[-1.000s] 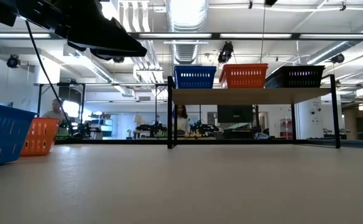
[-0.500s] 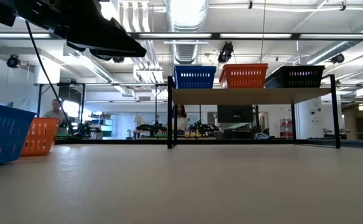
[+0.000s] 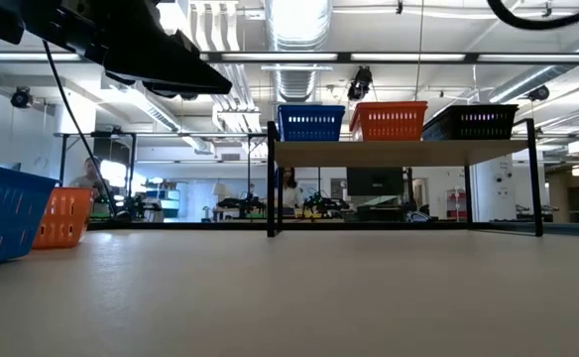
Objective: Stack baskets on shelf by color
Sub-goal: Stack the bottom black bin on top of the other black bin on the shelf
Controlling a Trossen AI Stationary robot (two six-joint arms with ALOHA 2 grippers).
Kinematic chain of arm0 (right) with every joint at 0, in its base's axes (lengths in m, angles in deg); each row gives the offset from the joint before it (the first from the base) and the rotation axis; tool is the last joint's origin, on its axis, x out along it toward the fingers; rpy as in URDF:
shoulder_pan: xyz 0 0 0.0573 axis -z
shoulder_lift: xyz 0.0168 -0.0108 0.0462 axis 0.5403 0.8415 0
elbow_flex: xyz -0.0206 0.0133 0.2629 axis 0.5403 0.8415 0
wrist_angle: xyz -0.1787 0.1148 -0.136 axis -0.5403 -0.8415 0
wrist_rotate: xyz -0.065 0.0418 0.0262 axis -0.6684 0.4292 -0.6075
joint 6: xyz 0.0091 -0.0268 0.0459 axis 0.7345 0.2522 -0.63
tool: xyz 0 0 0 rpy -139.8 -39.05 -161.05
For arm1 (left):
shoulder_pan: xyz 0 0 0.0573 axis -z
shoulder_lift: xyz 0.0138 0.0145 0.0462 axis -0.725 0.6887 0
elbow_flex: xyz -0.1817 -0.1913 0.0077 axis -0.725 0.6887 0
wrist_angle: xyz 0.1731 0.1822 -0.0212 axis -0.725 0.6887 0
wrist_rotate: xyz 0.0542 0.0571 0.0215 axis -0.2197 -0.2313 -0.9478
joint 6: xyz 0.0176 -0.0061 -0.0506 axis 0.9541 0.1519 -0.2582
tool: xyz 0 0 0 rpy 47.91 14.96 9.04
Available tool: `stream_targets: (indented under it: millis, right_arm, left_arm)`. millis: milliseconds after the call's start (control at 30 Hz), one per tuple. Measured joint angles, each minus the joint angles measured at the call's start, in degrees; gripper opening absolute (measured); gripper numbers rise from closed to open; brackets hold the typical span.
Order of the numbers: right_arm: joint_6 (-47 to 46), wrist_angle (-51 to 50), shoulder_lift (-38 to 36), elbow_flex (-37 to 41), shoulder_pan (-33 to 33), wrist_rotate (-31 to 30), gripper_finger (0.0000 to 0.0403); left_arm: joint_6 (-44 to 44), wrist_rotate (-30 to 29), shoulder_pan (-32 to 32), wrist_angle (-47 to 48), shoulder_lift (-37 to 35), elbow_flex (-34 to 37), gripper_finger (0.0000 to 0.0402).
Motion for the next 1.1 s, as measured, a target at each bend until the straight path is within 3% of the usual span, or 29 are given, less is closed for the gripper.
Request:
stream_targets:
  millis: [200,467,533,733,867,933,1100]
  right_arm:
    - [4.5,0.5,1.4,0.0,0.2,1.4,0.0165]
    - [16.9,-0.6,1.6,0.0,1.2,1.0,0.0042]
    - [22.3,-0.5,1.6,0.0,1.4,1.0,0.0019]
    - [47.5,-0.8,1.6,-3.1,1.4,0.9,0.0014]
    - [62.7,-8.8,1.5,-6.1,1.5,0.4,0.0013]
    - [65.7,-16.6,1.5,-7.0,1.5,-3.2,0.0013]
    - [74.0,-32.3,0.0,-6.4,1.5,-22.1,0.0013]
  left_arm:
    - [-0.5,0.0,0.0,-0.9,0.0,1.6,0.0114]
    - [-0.6,0.0,0.0,-6.6,0.0,4.2,0.0114]
    - [-0.6,0.0,0.0,-6.6,0.0,4.2,0.0114]
    - [-0.6,0.0,0.0,-6.7,0.0,4.2,0.0114]
    - [-0.6,0.0,0.0,-7.3,0.0,4.2,0.0114]
    - [-0.6,0.0,0.0,-8.3,0.0,4.2,0.0114]
    - [-0.5,0.0,0.0,-9.9,0.0,4.2,0.0114]
